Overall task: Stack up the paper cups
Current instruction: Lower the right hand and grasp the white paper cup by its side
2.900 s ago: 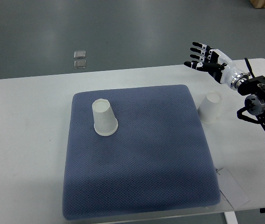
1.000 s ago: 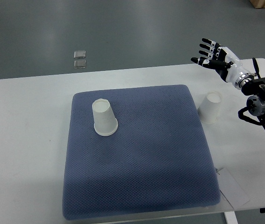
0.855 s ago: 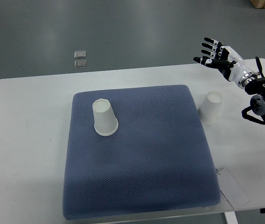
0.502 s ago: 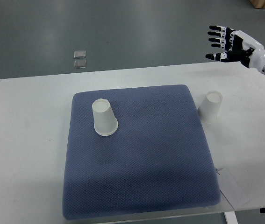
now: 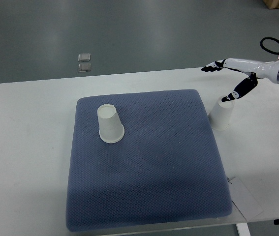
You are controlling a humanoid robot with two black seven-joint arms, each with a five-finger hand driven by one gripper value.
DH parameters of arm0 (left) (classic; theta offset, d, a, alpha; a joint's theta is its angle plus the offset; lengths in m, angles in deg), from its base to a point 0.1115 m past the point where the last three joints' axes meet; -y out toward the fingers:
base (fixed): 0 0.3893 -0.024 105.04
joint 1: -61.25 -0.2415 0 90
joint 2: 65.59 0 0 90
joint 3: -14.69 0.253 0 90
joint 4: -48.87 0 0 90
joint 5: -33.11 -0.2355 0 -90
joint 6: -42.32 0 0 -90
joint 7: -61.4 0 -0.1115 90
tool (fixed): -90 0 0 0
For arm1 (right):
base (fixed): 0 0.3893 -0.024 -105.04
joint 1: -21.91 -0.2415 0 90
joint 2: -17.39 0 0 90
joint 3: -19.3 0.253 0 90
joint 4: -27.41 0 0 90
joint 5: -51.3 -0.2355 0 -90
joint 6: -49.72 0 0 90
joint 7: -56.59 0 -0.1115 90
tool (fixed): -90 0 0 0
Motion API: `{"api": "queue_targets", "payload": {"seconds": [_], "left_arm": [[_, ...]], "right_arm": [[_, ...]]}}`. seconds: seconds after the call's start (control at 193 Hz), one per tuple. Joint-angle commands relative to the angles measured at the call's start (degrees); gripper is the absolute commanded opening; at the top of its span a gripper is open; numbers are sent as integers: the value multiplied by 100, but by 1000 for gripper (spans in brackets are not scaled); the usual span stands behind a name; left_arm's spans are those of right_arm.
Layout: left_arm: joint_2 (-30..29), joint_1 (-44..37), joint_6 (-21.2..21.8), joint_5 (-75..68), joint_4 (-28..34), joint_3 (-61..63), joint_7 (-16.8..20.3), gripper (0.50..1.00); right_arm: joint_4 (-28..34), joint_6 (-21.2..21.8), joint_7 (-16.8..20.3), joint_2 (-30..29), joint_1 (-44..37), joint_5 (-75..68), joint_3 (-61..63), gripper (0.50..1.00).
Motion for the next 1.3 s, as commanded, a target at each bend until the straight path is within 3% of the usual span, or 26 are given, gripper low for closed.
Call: {"api": "queue_targets", "payload": {"seconds": [0.0,0.114,1.295], "left_arm": [[0,-1,-1,0,0,0,-2,1000],[0,0,-1,0,0,0,-2,1000],[0,-1,-1,0,0,0,-2,1000]], "right_arm": [[-4,-571,-37,90,-260,85,-953,915],[-48,-1003,-37,99,-366,76,-1525,915],[-311,-985,-28,-16,-489,-196,-1806,915]]}}
